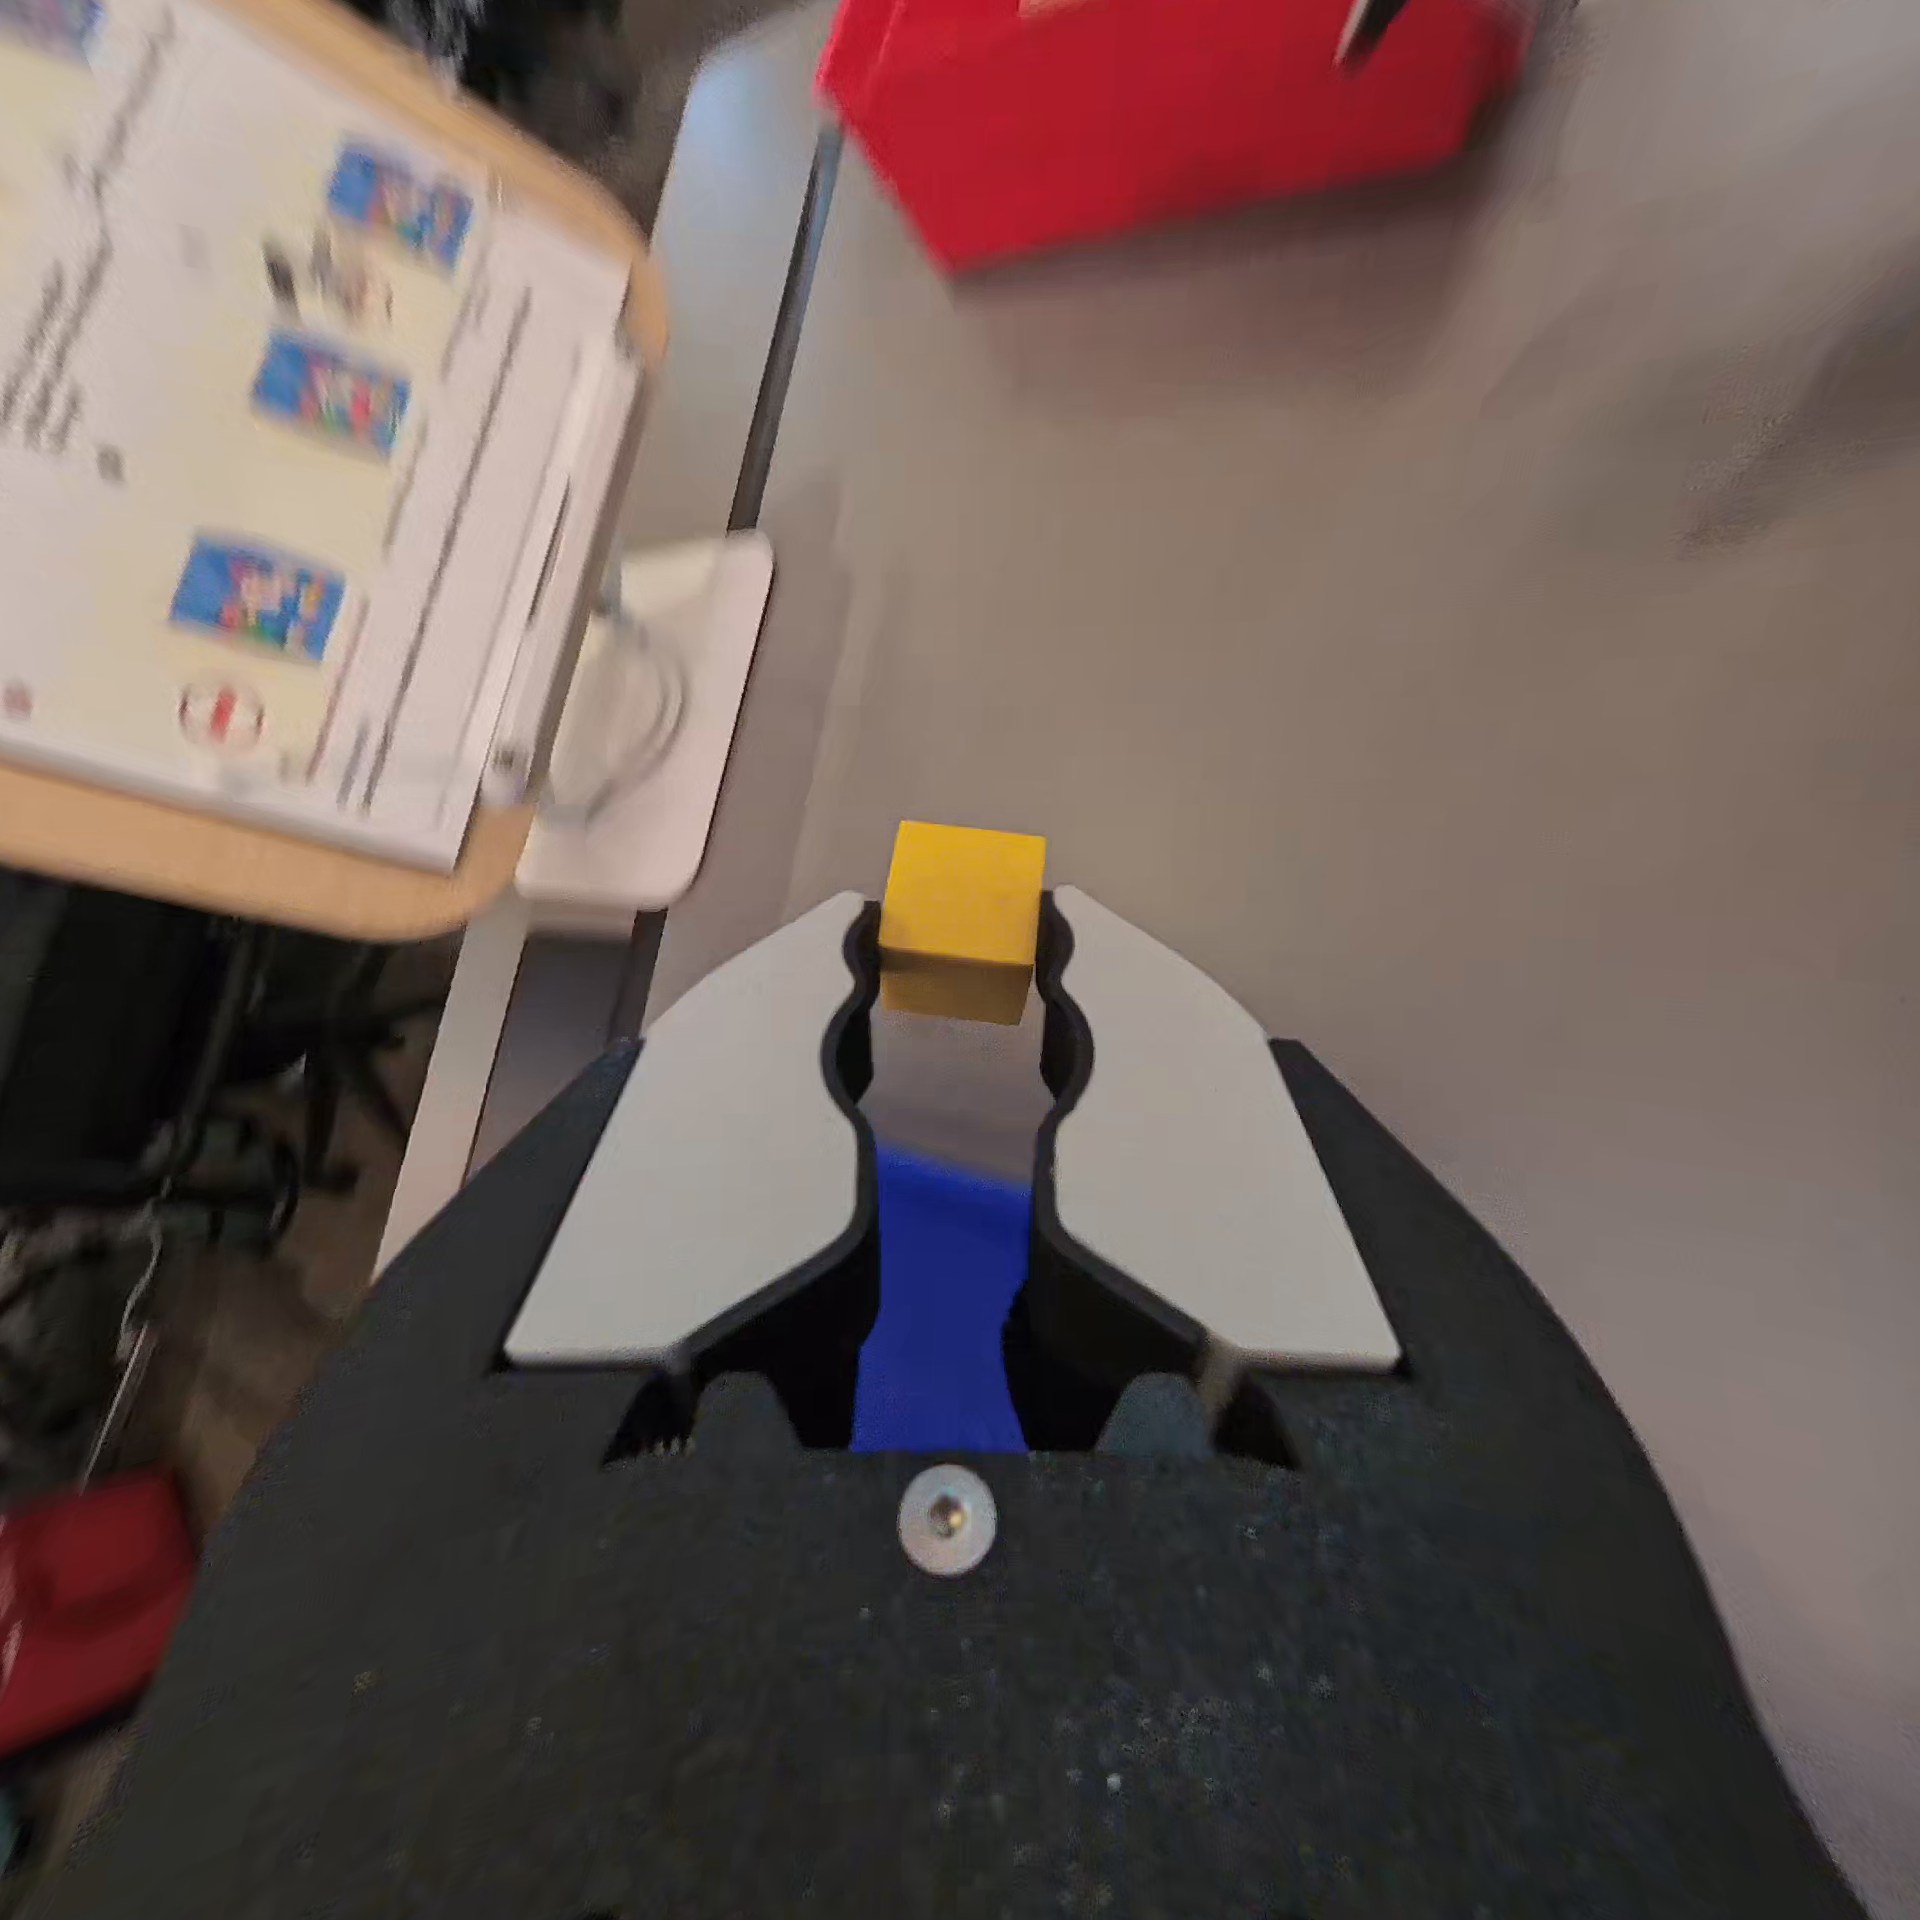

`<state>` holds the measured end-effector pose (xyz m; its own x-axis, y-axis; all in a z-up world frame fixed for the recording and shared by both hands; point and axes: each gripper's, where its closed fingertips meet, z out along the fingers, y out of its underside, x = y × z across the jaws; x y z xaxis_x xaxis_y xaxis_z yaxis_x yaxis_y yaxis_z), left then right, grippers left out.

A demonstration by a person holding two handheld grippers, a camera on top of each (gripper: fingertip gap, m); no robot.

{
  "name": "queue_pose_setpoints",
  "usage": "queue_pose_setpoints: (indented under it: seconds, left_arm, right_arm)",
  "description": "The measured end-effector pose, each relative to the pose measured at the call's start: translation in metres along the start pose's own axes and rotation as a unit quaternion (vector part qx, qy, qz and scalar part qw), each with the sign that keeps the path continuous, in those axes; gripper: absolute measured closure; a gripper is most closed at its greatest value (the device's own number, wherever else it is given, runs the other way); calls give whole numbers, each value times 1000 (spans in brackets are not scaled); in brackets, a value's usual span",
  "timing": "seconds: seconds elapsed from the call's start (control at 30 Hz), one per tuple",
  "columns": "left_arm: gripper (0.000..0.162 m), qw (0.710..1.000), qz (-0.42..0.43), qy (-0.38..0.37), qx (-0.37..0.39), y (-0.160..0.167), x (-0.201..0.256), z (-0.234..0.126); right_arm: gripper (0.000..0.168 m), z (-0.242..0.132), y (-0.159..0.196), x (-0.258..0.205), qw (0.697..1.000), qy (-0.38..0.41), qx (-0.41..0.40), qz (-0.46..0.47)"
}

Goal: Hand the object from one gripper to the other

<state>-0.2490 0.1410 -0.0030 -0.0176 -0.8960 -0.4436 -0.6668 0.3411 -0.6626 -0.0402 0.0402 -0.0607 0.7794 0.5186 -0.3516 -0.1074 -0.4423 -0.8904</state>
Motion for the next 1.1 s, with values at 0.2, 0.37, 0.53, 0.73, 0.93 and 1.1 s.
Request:
queue_pose_setpoints:
  seconds: [0.2,0.37,0.53,0.73,0.93,1.1]
  left_arm:
    - [134,991,68,19,110,-80,38,61]
    - [134,983,130,21,124,-98,62,93]
    - [133,987,105,35,113,-96,75,104]
    - [86,992,-73,38,91,-74,90,91]
    - [87,919,-329,132,172,-68,166,66]
    - [94,889,-399,117,190,-55,204,66]
  right_arm:
    - [84,59,-39,-49,966,-211,10,149]
    - [93,69,-50,-61,930,-283,36,231]
    - [141,68,-32,-60,909,-314,-1,274]
    - [141,42,-34,-52,927,-284,9,244]
    - [141,-48,-70,35,997,-30,35,59]
    - [141,-126,-87,171,966,252,-56,-26]
